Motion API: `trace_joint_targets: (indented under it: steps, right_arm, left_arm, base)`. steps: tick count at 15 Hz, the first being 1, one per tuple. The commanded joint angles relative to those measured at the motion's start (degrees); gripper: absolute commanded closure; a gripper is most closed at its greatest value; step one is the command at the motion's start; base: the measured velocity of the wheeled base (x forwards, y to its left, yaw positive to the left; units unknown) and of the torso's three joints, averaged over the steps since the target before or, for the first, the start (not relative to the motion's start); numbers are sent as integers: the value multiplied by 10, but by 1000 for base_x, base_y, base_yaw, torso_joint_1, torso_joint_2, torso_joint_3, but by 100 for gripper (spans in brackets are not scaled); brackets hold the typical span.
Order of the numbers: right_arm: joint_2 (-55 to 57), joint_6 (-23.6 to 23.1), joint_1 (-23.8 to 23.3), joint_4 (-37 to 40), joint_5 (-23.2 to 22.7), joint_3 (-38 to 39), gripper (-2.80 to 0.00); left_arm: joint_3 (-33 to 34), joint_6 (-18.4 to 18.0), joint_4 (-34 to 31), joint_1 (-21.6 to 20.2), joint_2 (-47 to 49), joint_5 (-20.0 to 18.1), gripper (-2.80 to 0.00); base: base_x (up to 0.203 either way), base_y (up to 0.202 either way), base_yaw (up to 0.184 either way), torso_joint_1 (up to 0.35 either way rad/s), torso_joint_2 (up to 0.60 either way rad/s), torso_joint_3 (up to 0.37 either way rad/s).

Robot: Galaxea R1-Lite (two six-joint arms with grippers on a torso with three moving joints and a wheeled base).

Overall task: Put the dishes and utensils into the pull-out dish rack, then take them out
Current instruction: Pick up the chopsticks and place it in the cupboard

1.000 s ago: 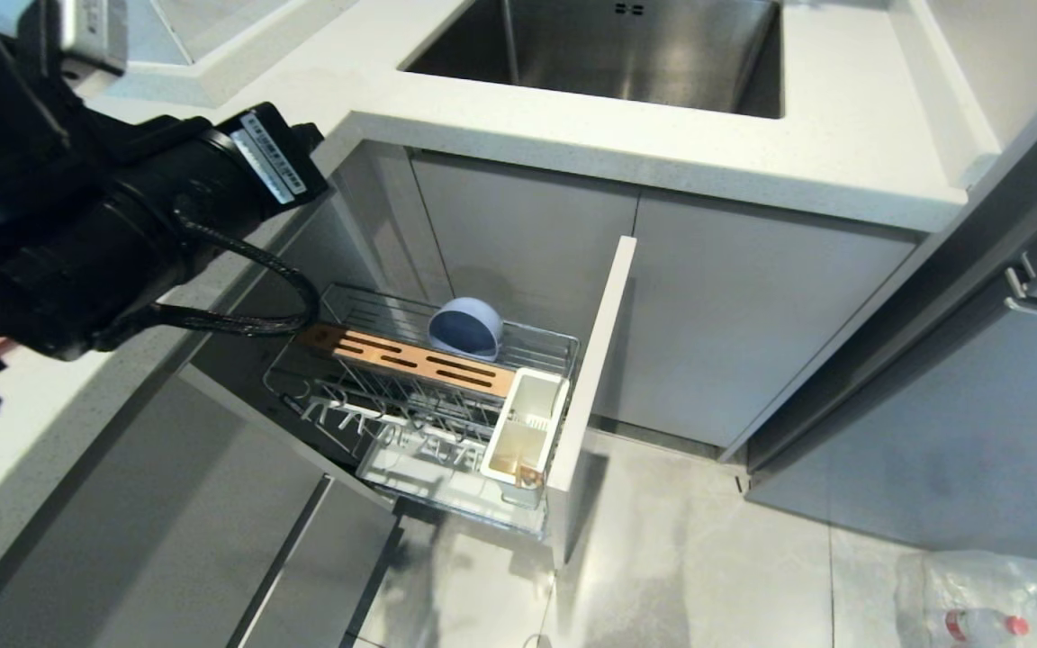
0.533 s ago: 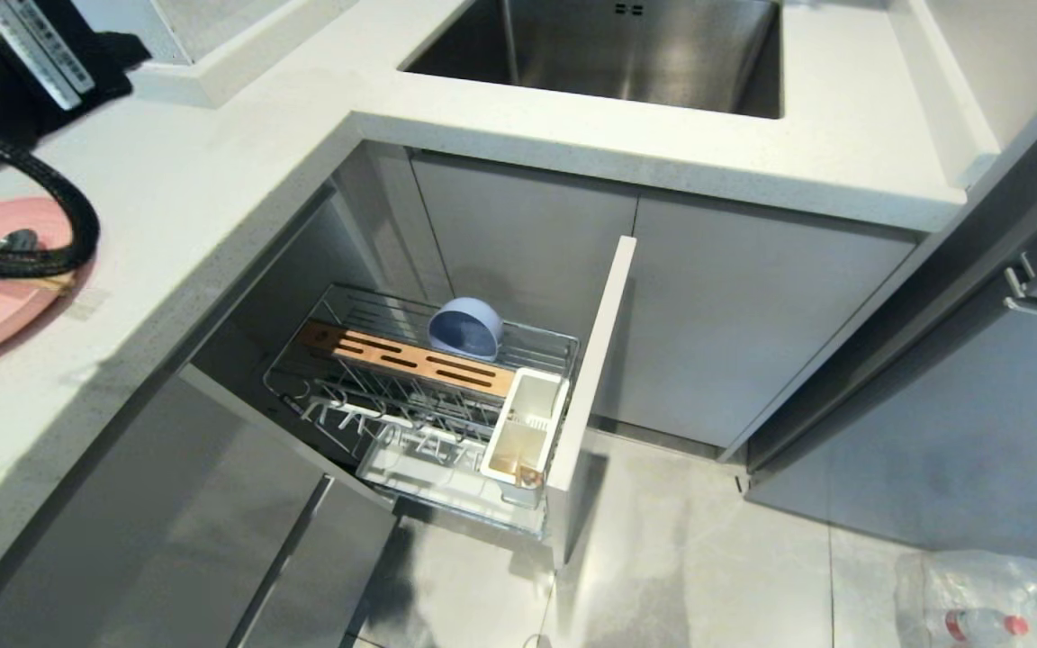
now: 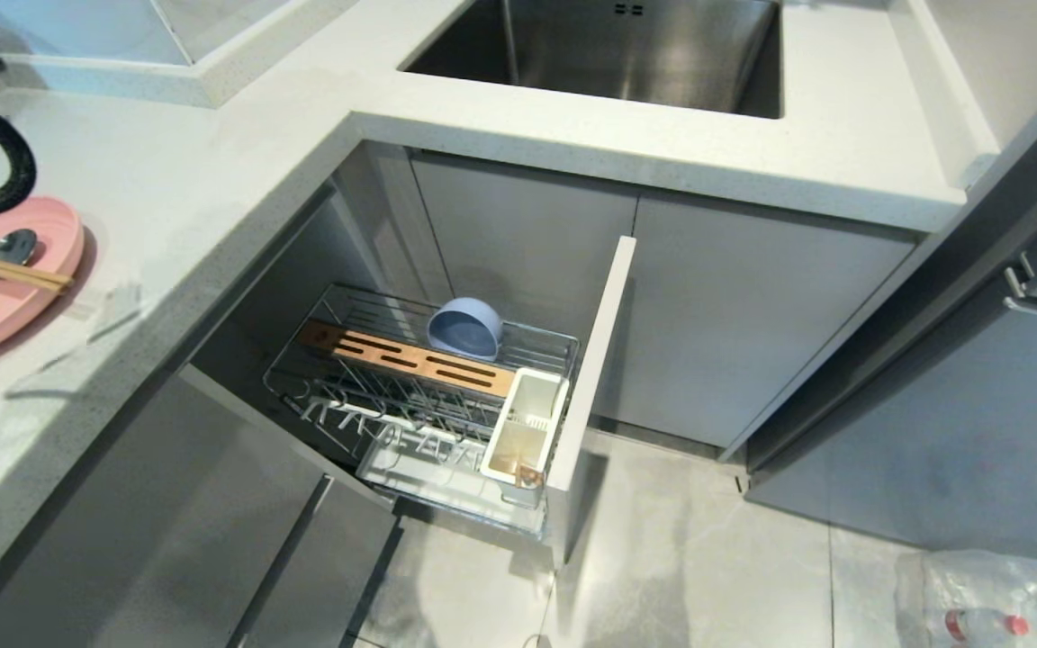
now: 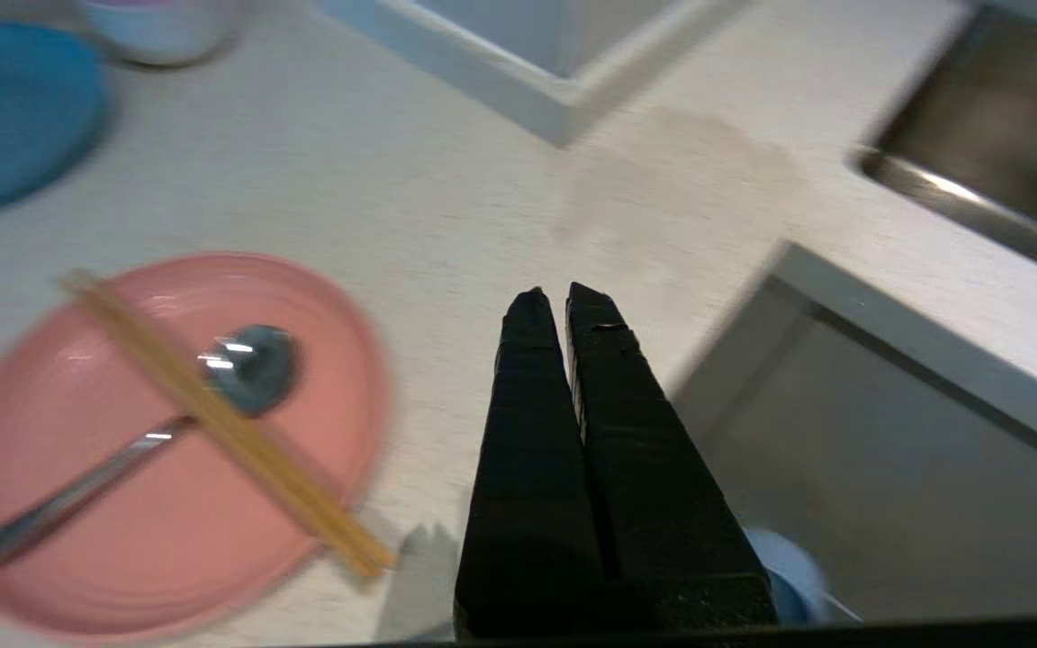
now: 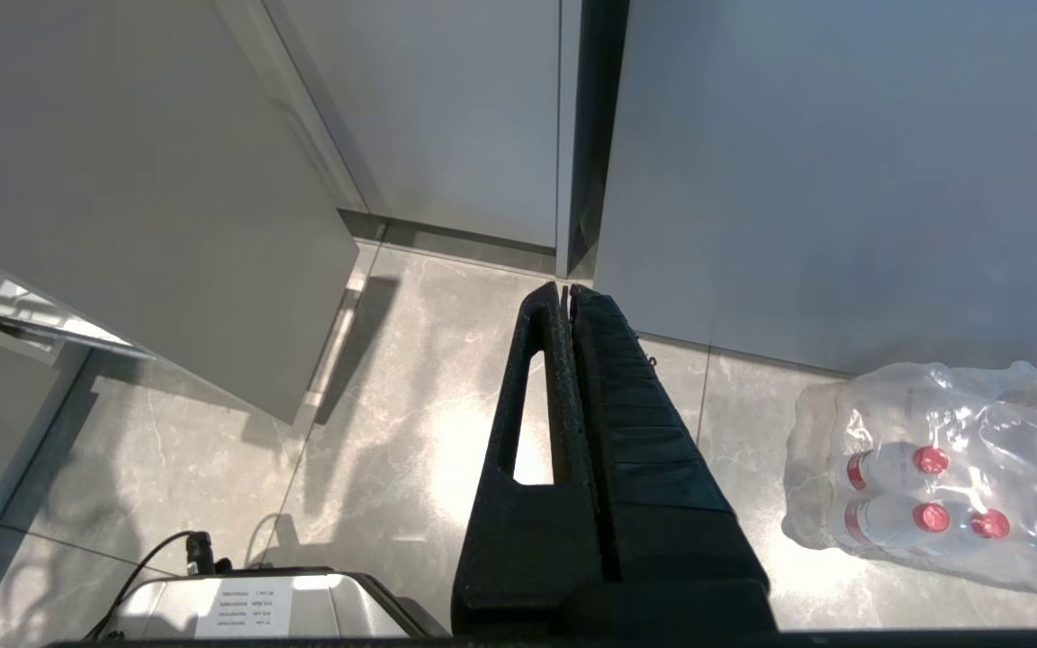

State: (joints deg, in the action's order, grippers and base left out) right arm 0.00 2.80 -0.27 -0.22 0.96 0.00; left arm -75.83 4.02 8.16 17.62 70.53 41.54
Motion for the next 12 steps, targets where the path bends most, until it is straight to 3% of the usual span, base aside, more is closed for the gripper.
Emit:
trace_joint_targets:
  steps: [1,3,4,5,8,12]
  right_arm:
    - [1,0,0,0,0,0,0]
    - [1,0,0,0,0,0,0]
    - [1,0,0,0,0,0,0]
    - [1,0,0,0,0,0,0]
    - [1,0,0,0,0,0,0]
    - [1,0,0,0,0,0,0]
  left_arm:
    - [2,1,0,-79,12,-2,0]
    - [-5,2,-2,-185,38,-31,0]
    - [-16,8,-4,-218,62,-47,0]
    - [-35,29,-9,-227,79,-56,0]
    - [-100,92,-106,-227,103,-40,0]
    - [-232,242,-328,-219,127,-39,0]
  base:
    - [0,0,0,0,0,0]
    - [0,0,0,0,0,0]
    - [0,0,0,0,0,0]
    - [0,0,0,0,0,0]
    - [0,0,0,0,0,0]
    - [0,0,0,0,0,0]
